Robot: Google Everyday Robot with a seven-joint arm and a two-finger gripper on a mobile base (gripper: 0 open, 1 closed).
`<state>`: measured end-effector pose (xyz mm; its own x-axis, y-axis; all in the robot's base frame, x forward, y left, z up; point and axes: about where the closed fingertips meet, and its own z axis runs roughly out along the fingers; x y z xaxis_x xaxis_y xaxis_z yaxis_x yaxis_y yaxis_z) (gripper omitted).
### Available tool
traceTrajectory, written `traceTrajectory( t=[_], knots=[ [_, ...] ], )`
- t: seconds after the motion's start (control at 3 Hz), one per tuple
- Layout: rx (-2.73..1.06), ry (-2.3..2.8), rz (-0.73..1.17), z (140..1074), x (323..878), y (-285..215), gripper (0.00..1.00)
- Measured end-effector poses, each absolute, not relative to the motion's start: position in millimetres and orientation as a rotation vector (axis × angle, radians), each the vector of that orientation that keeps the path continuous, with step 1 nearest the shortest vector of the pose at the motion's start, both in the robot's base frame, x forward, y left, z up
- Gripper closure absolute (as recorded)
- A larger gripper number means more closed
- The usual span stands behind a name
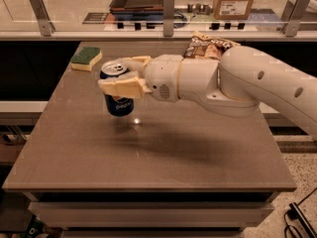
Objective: Move pepsi can near sponge
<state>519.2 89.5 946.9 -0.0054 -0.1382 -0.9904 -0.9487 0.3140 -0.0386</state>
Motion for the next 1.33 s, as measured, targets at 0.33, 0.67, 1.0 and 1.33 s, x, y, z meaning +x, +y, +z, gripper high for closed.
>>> traceTrajectory(
  t=[0.33, 0.67, 1.0, 1.33],
  knots=[
    [-1.028, 1.458, 0.839, 969, 554, 76, 1.0],
    [-0.98, 1.455, 0.777, 986, 594, 65, 1.0],
    [-0.967, 1.443, 0.738, 994, 634, 65, 1.0],
    [-0.969, 1.439, 0.726, 993, 668, 81, 1.0]
  ],
)
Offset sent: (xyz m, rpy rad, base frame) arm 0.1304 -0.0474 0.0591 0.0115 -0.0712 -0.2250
